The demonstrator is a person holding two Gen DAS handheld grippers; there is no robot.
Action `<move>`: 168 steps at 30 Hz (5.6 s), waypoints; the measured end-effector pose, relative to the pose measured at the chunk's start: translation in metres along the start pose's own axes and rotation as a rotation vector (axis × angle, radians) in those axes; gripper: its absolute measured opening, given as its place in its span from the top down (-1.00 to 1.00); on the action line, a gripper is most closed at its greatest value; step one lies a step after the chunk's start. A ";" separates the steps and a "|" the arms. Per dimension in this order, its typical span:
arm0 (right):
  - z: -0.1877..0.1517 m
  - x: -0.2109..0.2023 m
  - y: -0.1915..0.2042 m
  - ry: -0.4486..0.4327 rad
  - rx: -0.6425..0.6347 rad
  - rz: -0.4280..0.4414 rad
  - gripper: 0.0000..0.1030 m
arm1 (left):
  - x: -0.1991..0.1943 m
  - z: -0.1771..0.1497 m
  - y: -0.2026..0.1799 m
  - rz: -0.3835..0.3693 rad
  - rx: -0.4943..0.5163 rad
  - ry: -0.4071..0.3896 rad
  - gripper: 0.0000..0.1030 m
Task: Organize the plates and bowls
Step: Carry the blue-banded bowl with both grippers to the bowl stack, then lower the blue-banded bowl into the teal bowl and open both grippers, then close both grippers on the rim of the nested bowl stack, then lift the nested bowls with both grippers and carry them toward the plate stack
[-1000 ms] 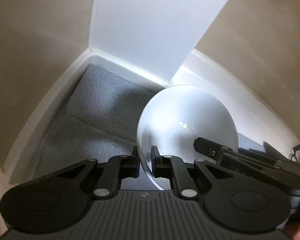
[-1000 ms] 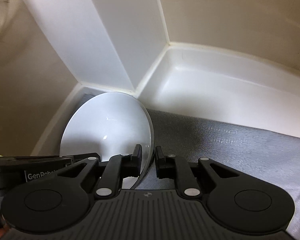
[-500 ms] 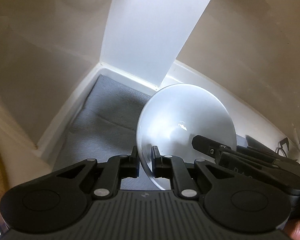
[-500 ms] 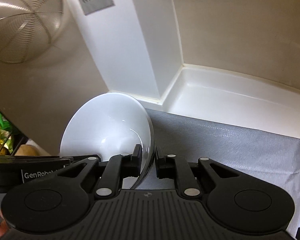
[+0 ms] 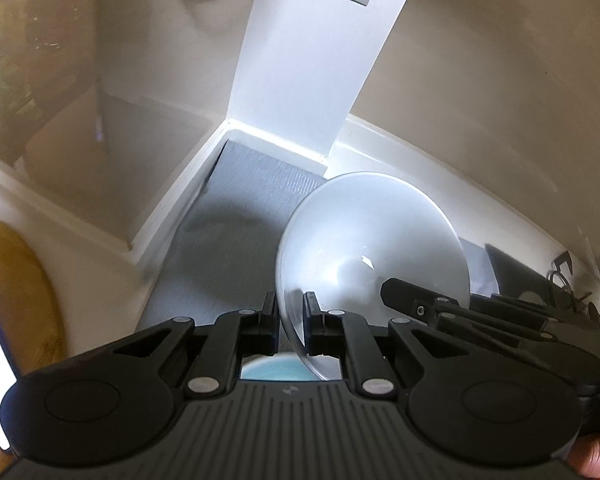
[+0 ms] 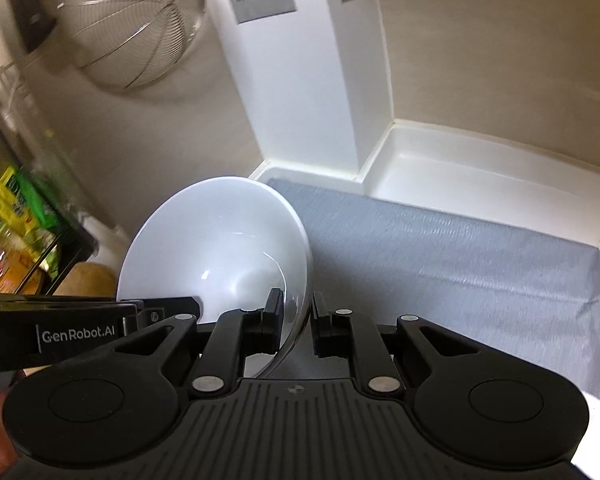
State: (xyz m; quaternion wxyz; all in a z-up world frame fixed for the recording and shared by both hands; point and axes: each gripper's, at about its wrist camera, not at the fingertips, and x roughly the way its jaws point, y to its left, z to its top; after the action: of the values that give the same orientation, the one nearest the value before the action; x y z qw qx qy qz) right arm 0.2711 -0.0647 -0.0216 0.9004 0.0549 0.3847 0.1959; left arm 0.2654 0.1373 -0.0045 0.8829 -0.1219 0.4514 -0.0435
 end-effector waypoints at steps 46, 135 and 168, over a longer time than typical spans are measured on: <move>-0.057 0.006 0.034 0.177 -0.123 0.052 0.76 | -0.001 -0.075 0.042 0.022 -0.010 0.199 0.67; -0.104 0.069 -0.030 0.380 0.435 0.158 -0.81 | 0.056 -0.092 0.112 -0.181 -0.343 0.241 -1.00; -0.105 0.071 -0.028 0.353 0.353 0.238 -1.00 | 0.065 -0.086 0.096 -0.189 -0.300 0.236 -0.99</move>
State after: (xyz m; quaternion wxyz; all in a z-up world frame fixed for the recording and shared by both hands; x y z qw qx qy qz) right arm 0.2492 -0.0680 -0.1497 0.7665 0.2208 0.5547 0.2367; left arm 0.2313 0.2025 -0.1288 0.7878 -0.2879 0.5396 -0.0724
